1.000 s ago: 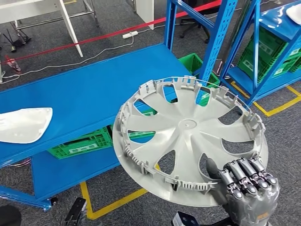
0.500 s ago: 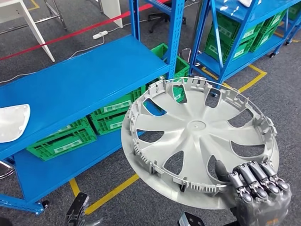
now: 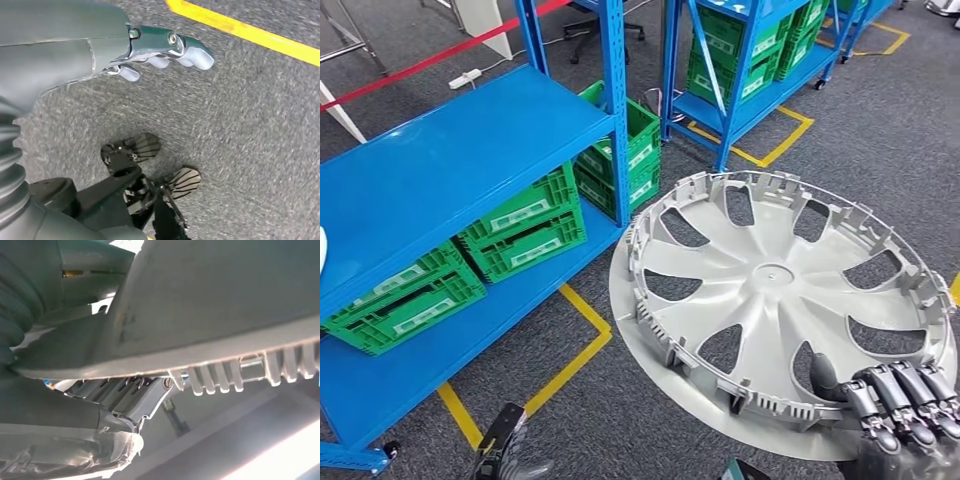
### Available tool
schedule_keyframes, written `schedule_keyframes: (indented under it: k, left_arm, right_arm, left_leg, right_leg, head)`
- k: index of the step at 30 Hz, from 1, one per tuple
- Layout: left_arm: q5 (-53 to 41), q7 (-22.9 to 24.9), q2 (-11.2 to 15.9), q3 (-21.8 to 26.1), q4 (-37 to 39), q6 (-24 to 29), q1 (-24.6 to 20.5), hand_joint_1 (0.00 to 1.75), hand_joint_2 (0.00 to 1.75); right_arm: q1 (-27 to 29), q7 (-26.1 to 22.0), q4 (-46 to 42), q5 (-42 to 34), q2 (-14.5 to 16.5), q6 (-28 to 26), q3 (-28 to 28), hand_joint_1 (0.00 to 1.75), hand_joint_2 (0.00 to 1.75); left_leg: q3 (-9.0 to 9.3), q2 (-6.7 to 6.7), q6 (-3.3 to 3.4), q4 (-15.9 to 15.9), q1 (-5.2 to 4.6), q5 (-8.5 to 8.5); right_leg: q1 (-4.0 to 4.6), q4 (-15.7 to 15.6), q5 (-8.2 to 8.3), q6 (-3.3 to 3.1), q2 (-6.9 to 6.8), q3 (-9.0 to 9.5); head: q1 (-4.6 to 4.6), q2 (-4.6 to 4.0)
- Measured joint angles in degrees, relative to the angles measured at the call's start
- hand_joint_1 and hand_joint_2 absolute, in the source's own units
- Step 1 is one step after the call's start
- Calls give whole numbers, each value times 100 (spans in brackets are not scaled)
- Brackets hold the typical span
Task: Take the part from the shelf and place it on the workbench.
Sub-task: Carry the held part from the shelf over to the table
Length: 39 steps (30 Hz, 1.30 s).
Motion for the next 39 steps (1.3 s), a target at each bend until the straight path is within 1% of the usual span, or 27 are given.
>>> schedule_keyframes:
  k: [1, 2, 3, 5, 6, 7, 8, 9, 12, 13, 14, 16, 18, 19, 21, 23, 24, 25, 26, 27, 29, 31, 33, 34, 36, 37, 39]
  left_arm:
    - [-11, 15, -23, -32, 0, -5, -8, 0, 175]
    - [-22, 21, -46, -64, -1, -11, -12, 0, 175]
    - [-36, 24, -64, -93, -1, -16, -16, 0, 175]
    - [-58, 23, -90, -152, -1, -22, -14, 0, 175]
    - [-66, 24, -95, -177, -1, -23, -3, 0, 175]
    - [-73, 33, -98, -199, -1, -22, 8, 0, 175]
    - [-83, 44, -100, -216, -1, -20, 15, 0, 175]
    - [-94, 57, -103, -235, -1, -15, 18, 0, 175]
    - [-118, 77, -113, -296, -1, -2, 6, 0, 175]
    - [-120, 77, -114, -311, -1, 0, -1, 0, 175]
    - [-120, 81, -115, -322, -1, 1, -8, 0, 175]
    - [-121, 92, -122, -335, -1, 2, -17, 0, 175]
    - [-122, 100, -128, -344, -1, 2, -25, 0, 175]
    - [-123, 103, -130, -348, -1, 4, -27, 0, 175]
    - [-130, 142, -131, -353, -1, 26, -18, 0, 175]
    - [-139, 201, -131, -359, -1, 56, 13, 0, 175]
    - [-143, 218, -131, -362, -1, 68, 31, 0, 175]
    - [-143, 226, -131, -367, -1, 77, 45, 0, 175]
    - [-143, 229, -131, -371, -1, 87, 53, 0, 175]
    - [-142, 229, -130, -375, -1, 97, 54, 0, 175]
    - [-132, 228, -120, -386, -1, 111, 52, 0, 175]
    - [-122, 226, -109, -398, -1, 119, 63, 0, 175]
    - [-119, 221, -108, -414, -1, 130, 72, 0, 175]
    - [-115, 217, -108, -424, -1, 136, 69, 0, 175]
    - [-100, 207, -109, -437, -1, 146, 66, 0, 175]
    - [-90, 205, -103, -439, -1, 151, 74, 0, 175]
    - [-77, 205, -83, -441, -1, 156, 99, 0, 175]
  right_arm:
    - [45, -1, -28, -1, 20, 0, -20, 175, 175]
    - [92, -1, -52, -2, 38, 0, -39, 175, 175]
    - [131, -2, -69, -2, 52, 0, -59, 175, 175]
    - [182, -2, -87, -1, 73, 0, -86, 175, 175]
    - [201, -2, -89, 0, 80, 0, -95, 175, 175]
    - [223, -2, -89, 0, 90, 0, -101, 175, 175]
    - [250, -2, -90, 0, 100, 0, -107, 175, 175]
    - [279, -2, -90, 0, 110, 0, -114, 175, 175]
    - [326, -3, -104, 0, 135, -1, -129, 175, 175]
    - [329, -3, -113, -1, 142, -1, -131, 175, 175]
    - [335, -3, -121, -2, 149, 0, -136, 175, 175]
    - [358, -2, -133, -3, 166, -1, -151, 175, 175]
    - [385, -2, -148, -2, 180, -1, -169, 175, 175]
    - [389, -3, -155, -2, 185, -1, -178, 175, 175]
    - [381, -2, -163, -1, 202, 0, -191, 175, 175]
    - [375, 4, -165, 0, 219, -1, -207, 175, 175]
    - [377, 12, -165, 1, 224, -1, -216, 175, 175]
    - [379, 25, -165, 1, 226, -1, -223, 175, 175]
    - [380, 42, -165, 2, 228, 0, -228, 175, 175]
    - [379, 62, -165, 2, 230, 0, -231, 175, 175]
    - [369, 96, -165, 3, 233, 0, -231, 175, 175]
    - [360, 109, -164, 3, 233, -1, -230, 175, 175]
    - [362, 110, -164, 4, 234, -1, -227, 175, 175]
    - [365, 113, -165, 4, 235, -1, -226, 175, 175]
    - [342, 126, -166, 3, 236, -1, -220, 175, 175]
    - [324, 134, -167, 3, 236, -1, -217, 175, 175]
    - [296, 150, -166, 2, 236, -2, -212, 175, 175]
  left_leg:
    - [-19, 60, 16, -12, 1, 8]
    - [-36, 123, 47, -13, 7, 38]
    - [-53, 190, 80, -20, 15, 73]
    - [-104, 330, 117, -22, 19, 132]
    - [-133, 408, 120, -17, 14, 156]
    - [-162, 490, 113, -12, 11, 176]
    - [-184, 570, 105, -8, 9, 192]
    - [-199, 651, 96, -4, 8, 203]
    - [-209, 837, 49, 16, -13, 206]
    - [-216, 879, 23, 28, -30, 207]
    - [-223, 918, -7, 38, -46, 211]
    - [-236, 978, -66, 46, -49, 221]
    - [-262, 903, -129, 90, -28, 167]
    - [-309, 795, -155, 185, -21, 80]
    - [-568, 564, -175, 743, -13, -256]
    - [-930, 463, -175, 1520, -11, -601]
    - [-1040, 453, -169, 1746, -11, -647]
    - [-1053, 447, -158, 1760, -11, -571]
    - [-971, 427, -144, 1574, -10, -401]
    - [-804, 381, -129, 1220, -7, -174]
    - [-452, 104, -103, 457, 25, 140]
    - [-333, -86, -87, 141, 39, 197]
    - [-354, 4, -47, 131, 30, 225]
    - [-356, 65, -15, 125, 33, 243]
    - [-358, 207, 42, 107, 49, 270]
    - [-361, 277, 54, 108, 40, 272]
    - [-366, 439, 62, 112, 28, 269]
  right_leg:
    - [-12, 4, 35, 34, 31, -33]
    - [-15, 51, 6, 62, -14, -79]
    - [-15, 205, -106, 90, -116, -160]
    - [-17, 874, -533, 140, -407, -436]
    - [-27, 1294, -752, 166, -497, -585]
    - [-37, 1608, -894, 186, -543, -675]
    - [-45, 1724, -934, 198, -567, -658]
    - [-53, 1610, -881, 204, -591, -518]
    - [-53, 433, -540, 184, -817, 286]
    - [-43, 173, -494, 153, -877, 445]
    - [-29, 58, -489, 113, -901, 505]
    - [-15, 59, -466, 20, -809, 473]
    - [-28, 51, -436, -53, -734, 442]
    - [-41, 42, -415, -87, -699, 428]
    - [-43, 41, -385, -131, -619, 378]
    - [-36, 42, -354, -157, -500, 326]
    - [-31, 43, -340, -158, -432, 309]
    - [-29, 44, -327, -151, -356, 298]
    - [-28, 46, -313, -139, -277, 291]
    - [-30, 47, -302, -124, -205, 288]
    - [-27, 67, -278, -79, -75, 260]
    - [-37, 89, -240, -14, 38, 192]
    - [-66, 81, -197, 57, 139, 124]
    - [-65, 115, -220, 86, 91, 86]
    - [-48, 502, -457, 137, -192, -118]
    - [-38, 879, -658, 160, -379, -280]
    - [-47, 1650, -985, 193, -546, -613]
  head:
    - [-2, 0]
    - [10, 0]
    - [27, 0]
    - [71, 0]
    - [83, 0]
    - [82, 0]
    - [82, 0]
    - [82, 0]
    - [80, 0]
    - [71, 0]
    - [65, 0]
    - [56, 0]
    - [55, 0]
    - [50, 0]
    - [41, 0]
    - [41, 0]
    - [42, 0]
    - [41, 0]
    - [41, 0]
    - [41, 0]
    - [44, 0]
    - [46, 0]
    - [45, 0]
    - [53, 0]
    - [100, 0]
    - [125, 0]
    - [137, 0]
